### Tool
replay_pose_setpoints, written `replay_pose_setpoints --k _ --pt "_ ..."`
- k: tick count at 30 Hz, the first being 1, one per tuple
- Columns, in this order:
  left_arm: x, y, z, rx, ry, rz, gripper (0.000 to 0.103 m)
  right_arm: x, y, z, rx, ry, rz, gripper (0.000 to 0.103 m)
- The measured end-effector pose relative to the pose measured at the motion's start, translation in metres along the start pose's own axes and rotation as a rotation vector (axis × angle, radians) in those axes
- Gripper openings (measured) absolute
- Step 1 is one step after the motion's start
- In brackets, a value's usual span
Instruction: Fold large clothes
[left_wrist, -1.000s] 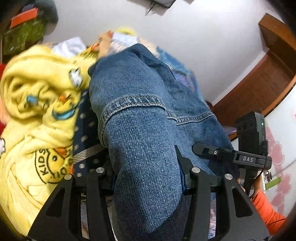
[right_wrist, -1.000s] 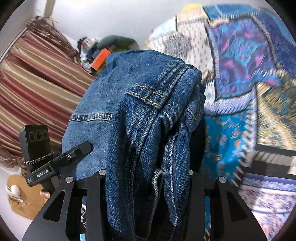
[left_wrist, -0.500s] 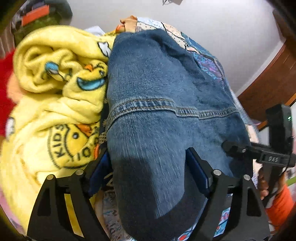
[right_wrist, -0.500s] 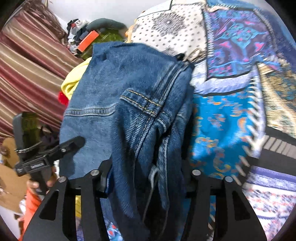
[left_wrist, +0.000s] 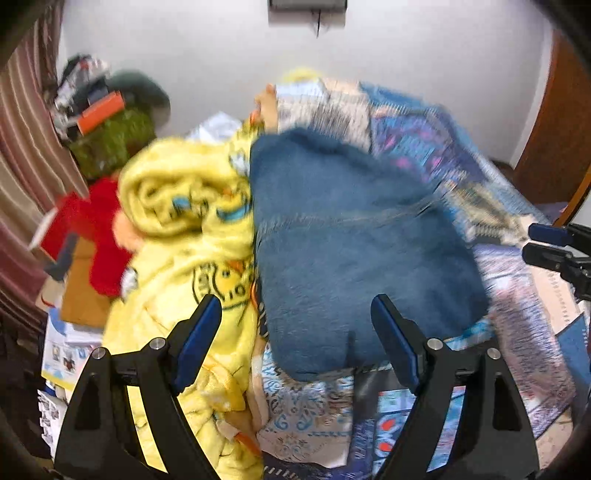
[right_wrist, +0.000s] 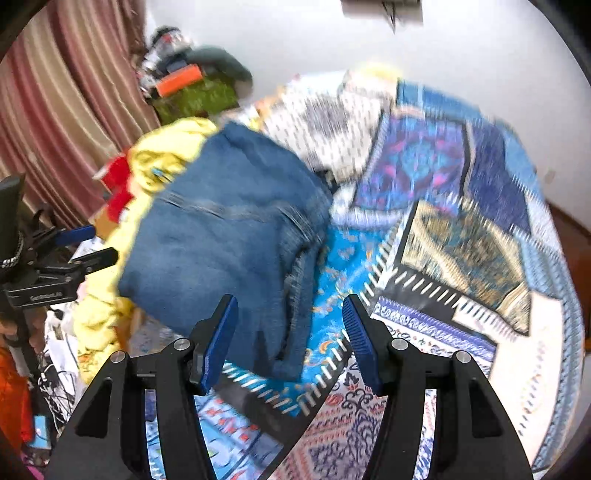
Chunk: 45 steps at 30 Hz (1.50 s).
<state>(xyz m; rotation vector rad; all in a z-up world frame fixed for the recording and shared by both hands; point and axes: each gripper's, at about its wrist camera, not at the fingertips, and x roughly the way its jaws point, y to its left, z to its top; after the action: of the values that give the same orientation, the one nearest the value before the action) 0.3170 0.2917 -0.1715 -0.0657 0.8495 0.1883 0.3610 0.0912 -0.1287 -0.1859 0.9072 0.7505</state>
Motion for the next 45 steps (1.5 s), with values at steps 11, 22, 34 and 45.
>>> replay_pose_setpoints --k 11,22,34,45 --pt "-0.189 -0.050 -0.006 -0.022 -0.397 -0.065 0.083 -0.147 0.050 -0.005 -0.038 -0.347 0.081 0.055" --pt "-0.313 -0.094 -0.075 -0.059 -0.712 0.006 0.083 -0.262 0.098 -0.059 -0.125 -0.659 0.054 0.056" --pt "-0.343 -0.109 -0.114 -0.115 -0.790 0.025 0.102 -0.270 0.115 -0.093 -0.110 -0.721 -0.013 0.082" --pt "-0.343 -0.110 -0.120 -0.130 -0.782 0.031 0.103 -0.279 0.114 -0.100 -0.085 -0.748 -0.050 0.103"
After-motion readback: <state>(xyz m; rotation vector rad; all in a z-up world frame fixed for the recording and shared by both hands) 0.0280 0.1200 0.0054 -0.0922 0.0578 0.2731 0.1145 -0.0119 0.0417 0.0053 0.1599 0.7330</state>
